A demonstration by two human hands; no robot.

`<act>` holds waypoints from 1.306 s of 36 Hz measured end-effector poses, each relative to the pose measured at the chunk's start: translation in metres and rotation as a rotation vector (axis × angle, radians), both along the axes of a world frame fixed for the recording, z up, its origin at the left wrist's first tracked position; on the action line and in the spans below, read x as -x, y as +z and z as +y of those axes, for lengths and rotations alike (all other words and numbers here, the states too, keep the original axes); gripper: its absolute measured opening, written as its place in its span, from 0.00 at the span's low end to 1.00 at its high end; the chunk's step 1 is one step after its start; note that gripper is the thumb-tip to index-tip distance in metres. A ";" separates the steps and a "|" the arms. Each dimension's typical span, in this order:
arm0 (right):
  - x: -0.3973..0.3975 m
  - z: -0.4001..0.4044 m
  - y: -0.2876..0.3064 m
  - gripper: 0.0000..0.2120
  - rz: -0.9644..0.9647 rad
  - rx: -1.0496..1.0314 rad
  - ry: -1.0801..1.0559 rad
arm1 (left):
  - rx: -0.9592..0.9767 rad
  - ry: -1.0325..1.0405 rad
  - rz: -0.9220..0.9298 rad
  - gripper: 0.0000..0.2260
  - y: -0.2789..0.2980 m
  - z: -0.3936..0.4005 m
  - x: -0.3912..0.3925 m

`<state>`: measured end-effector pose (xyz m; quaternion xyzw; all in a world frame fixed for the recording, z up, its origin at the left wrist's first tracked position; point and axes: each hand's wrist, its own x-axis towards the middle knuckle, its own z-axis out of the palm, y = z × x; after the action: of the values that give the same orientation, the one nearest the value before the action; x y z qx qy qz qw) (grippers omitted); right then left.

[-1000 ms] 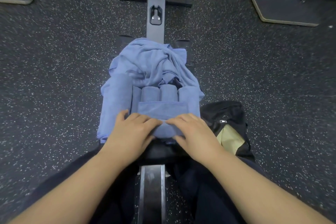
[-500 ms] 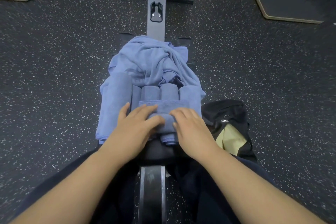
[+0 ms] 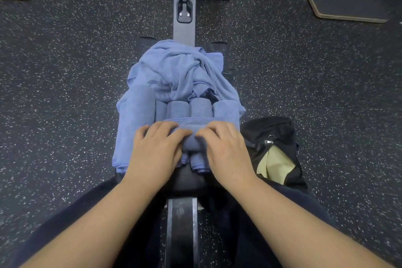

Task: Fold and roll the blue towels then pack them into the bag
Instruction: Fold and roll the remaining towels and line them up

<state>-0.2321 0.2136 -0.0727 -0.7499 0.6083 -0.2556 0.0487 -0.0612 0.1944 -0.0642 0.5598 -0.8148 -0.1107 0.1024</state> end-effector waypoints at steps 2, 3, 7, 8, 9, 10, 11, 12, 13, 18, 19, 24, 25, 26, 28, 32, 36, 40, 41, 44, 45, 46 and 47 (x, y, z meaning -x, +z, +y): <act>-0.001 0.000 0.000 0.12 0.017 0.016 0.034 | -0.001 0.011 -0.006 0.18 0.000 -0.001 0.001; -0.001 0.000 -0.001 0.13 0.025 0.014 0.045 | 0.001 0.014 -0.015 0.18 0.000 -0.001 0.002; -0.002 -0.002 -0.001 0.15 0.056 -0.011 0.059 | -0.012 0.016 -0.078 0.18 -0.001 -0.003 0.004; -0.002 -0.002 -0.001 0.15 0.052 -0.013 0.058 | -0.020 0.013 -0.097 0.18 -0.002 -0.004 0.004; -0.001 -0.003 -0.002 0.15 0.051 -0.016 0.057 | -0.028 0.009 -0.115 0.18 -0.003 -0.005 0.004; -0.001 -0.004 -0.002 0.16 0.056 -0.023 0.056 | -0.035 0.004 -0.130 0.19 -0.004 -0.005 0.003; 0.000 -0.005 -0.003 0.18 0.067 -0.036 0.057 | -0.042 0.001 -0.136 0.19 -0.004 -0.005 0.003; 0.000 -0.006 -0.003 0.21 0.078 -0.055 0.063 | -0.045 0.001 -0.132 0.19 -0.005 -0.005 0.002; 0.000 -0.007 -0.003 0.24 0.088 -0.077 0.069 | -0.047 0.006 -0.120 0.19 -0.005 -0.005 0.001; -0.002 -0.011 -0.003 0.30 0.133 -0.142 0.053 | -0.003 0.089 -0.042 0.21 0.004 -0.005 -0.012; -0.003 -0.012 -0.003 0.31 0.144 -0.138 0.051 | 0.010 0.110 -0.038 0.21 0.005 -0.005 -0.016; -0.009 -0.018 -0.005 0.31 0.208 -0.120 0.049 | -0.087 0.214 0.010 0.21 0.004 -0.010 -0.031; -0.010 -0.018 -0.004 0.31 0.227 -0.124 0.051 | -0.116 0.225 0.014 0.22 0.004 -0.010 -0.032; -0.011 -0.019 -0.005 0.31 0.248 -0.127 0.051 | -0.141 0.231 0.017 0.22 0.003 -0.011 -0.033; -0.011 -0.021 -0.006 0.33 0.275 -0.130 0.055 | -0.188 0.231 0.024 0.22 0.002 -0.013 -0.033; -0.011 -0.026 -0.008 0.33 0.293 -0.131 0.051 | -0.239 0.212 0.096 0.23 0.002 -0.015 -0.033; -0.011 -0.032 -0.006 0.29 0.280 -0.148 0.062 | -0.255 0.211 0.228 0.24 -0.003 -0.019 -0.038; -0.011 -0.034 -0.002 0.26 0.284 -0.167 0.039 | -0.232 0.206 0.368 0.22 -0.010 -0.020 -0.039; -0.012 -0.035 0.000 0.26 0.299 -0.187 0.028 | -0.229 0.199 0.381 0.23 -0.011 -0.020 -0.039; -0.020 -0.039 0.015 0.25 0.375 -0.281 0.020 | -0.232 0.193 0.403 0.24 -0.013 -0.021 -0.039; -0.023 -0.041 0.019 0.23 0.395 -0.335 0.025 | -0.237 0.195 0.408 0.24 -0.014 -0.022 -0.039; -0.025 -0.042 0.022 0.21 0.408 -0.364 0.023 | -0.244 0.201 0.411 0.24 -0.014 -0.022 -0.040; -0.027 -0.044 0.025 0.20 0.413 -0.372 0.020 | -0.246 0.202 0.411 0.24 -0.013 -0.022 -0.040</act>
<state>-0.2055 0.1695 -0.0481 -0.7702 0.6344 0.0194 0.0631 -0.0215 0.1725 -0.0777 0.6125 -0.6971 -0.3095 0.2077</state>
